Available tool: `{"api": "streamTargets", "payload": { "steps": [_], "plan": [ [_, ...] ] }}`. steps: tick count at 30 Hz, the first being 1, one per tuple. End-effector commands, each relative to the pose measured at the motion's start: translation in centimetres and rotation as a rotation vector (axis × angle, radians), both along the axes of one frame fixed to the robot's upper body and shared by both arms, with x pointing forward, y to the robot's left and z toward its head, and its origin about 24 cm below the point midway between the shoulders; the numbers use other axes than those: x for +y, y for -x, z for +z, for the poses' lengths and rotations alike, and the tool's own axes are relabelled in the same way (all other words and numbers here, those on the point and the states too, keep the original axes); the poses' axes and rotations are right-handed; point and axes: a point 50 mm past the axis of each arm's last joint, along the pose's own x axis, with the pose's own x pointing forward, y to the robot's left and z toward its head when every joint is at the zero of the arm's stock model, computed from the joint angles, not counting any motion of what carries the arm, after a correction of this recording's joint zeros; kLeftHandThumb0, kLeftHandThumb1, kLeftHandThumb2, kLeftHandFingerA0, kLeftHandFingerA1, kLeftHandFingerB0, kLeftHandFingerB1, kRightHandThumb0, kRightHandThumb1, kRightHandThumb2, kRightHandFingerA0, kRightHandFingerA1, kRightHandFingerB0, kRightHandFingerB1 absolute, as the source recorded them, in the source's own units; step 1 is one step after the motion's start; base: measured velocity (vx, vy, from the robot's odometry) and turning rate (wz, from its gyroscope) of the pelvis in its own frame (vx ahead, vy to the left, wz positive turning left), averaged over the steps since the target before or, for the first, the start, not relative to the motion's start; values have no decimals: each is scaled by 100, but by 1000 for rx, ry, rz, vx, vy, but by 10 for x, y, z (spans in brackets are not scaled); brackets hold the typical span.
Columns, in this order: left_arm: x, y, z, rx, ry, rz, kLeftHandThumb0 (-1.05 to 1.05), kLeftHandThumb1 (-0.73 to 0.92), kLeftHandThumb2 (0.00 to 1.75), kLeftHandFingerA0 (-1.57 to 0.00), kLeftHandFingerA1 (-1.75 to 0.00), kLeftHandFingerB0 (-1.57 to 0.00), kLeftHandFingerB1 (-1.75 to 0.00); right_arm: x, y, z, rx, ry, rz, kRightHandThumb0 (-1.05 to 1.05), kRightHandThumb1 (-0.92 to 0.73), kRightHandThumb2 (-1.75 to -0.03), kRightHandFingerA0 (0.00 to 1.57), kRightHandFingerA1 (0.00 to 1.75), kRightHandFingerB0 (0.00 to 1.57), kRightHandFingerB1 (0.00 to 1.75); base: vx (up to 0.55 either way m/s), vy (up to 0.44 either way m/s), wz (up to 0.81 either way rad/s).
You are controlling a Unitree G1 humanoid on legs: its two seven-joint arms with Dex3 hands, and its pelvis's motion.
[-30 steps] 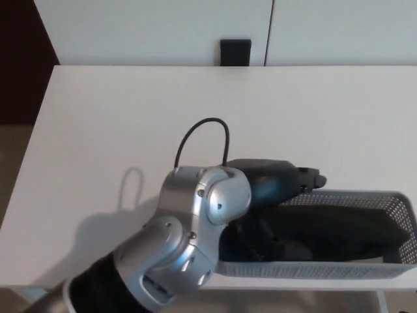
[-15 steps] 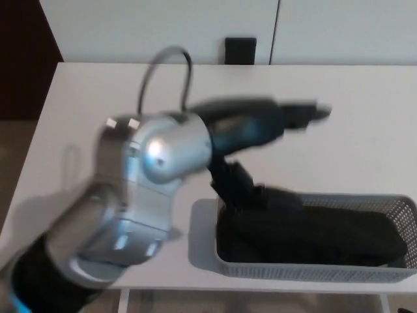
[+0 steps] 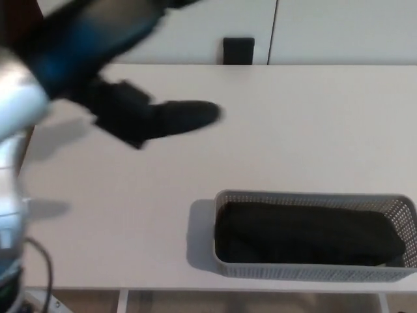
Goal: The robot walk towards a table in front and pick up a black pencil case on the left hand side and put the pencil case into a small container on the right hand side
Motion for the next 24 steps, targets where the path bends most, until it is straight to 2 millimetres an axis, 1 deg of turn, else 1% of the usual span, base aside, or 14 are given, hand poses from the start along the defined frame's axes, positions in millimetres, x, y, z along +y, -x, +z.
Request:
{"api": "streamTargets", "payload": {
  "steps": [1, 5, 6, 8, 9, 12, 13, 14, 16, 17, 18, 20, 21, 24],
  "plan": [
    [144, 199, -41, 371, 324, -308, -94, 80, 65, -39, -42, -40, -35, -9, 31, -12, 119, 21, 0, -62, -30, -74, 78, 69, 47, 60, 0, 0, 0],
    [154, 224, -50, 520, 343, -179, -88, 77, 64, -39, -52, -40, -42, -8, 36, -16, 149, 29, -3, -62, -30, -74, 79, 68, 48, 59, 0, 0, 0],
    [156, 228, -52, 574, 371, -162, -83, 78, 64, -36, -48, -41, -39, -7, 38, -18, 157, 30, -7, -60, -40, -53, 83, 62, 52, 53, 0, 0, 0],
    [162, 236, -59, 634, 472, -147, -84, 79, 65, -37, -46, -40, -36, -6, 44, -20, 173, 35, -6, -60, -40, -53, 82, 64, 52, 54, 0, 0, 0],
    [168, 243, -70, 661, 455, -87, -105, 64, 111, -35, -50, -32, -43, -5, 46, -21, 176, 33, -3, -64, -31, -75, 78, 68, 46, 58, 0, 0, 0],
    [175, 260, -94, 768, 472, 6, -90, 56, 105, -36, -53, -22, -41, -7, 50, -22, 177, 24, -14, -62, -30, -74, 79, 68, 47, 59, 0, 0, 0],
    [180, 267, -103, 833, 468, 55, -85, 63, 67, -44, -44, -39, -36, -7, 52, -22, 189, 28, -14, -62, -31, -74, 76, 68, 47, 57, 0, 0, 0],
    [184, 270, -109, 869, 468, 76, -76, 67, 61, -47, -40, -41, -35, -7, 53, -23, 195, 29, -13, -62, -31, -75, 75, 69, 47, 57, 0, 0, 0],
    [189, 270, -114, 913, 491, 80, -75, 65, 60, -48, -41, -42, -35, -5, 54, -24, 194, 27, -9, -61, -31, -75, 75, 68, 47, 57, 0, 0, 0],
    [191, 270, -117, 945, 563, 74, -79, 54, 94, -43, -56, -31, -46, -6, 54, -23, 192, 26, -7, -62, -31, -75, 75, 68, 47, 58, 0, 0, 0],
    [194, 268, -120, 971, 595, 71, -79, 53, 95, -41, -55, -29, -44, -6, 54, -23, 188, 23, -10, -62, -31, -75, 76, 68, 47, 57, 0, 0, 0],
    [197, 267, -123, 994, 638, 59, -82, 54, 94, -42, -56, -32, -46, -7, 54, -22, 182, 20, -15, -63, -31, -74, 77, 68, 46, 57, 0, 0, 0],
    [200, 266, -125, 1006, 632, 68, -75, 62, 59, -48, -46, -42, -37, -7, 54, -22, 179, 19, -11, -62, -31, -75, 77, 68, 46, 58, 0, 0, 0],
    [212, 265, -141, 1066, 621, 94, -75, 58, 58, -55, -50, -42, -38, -7, 50, -21, 185, 32, -3, -63, -32, -75, 77, 69, 44, 57, 0, 0, 0]
  ]
}}
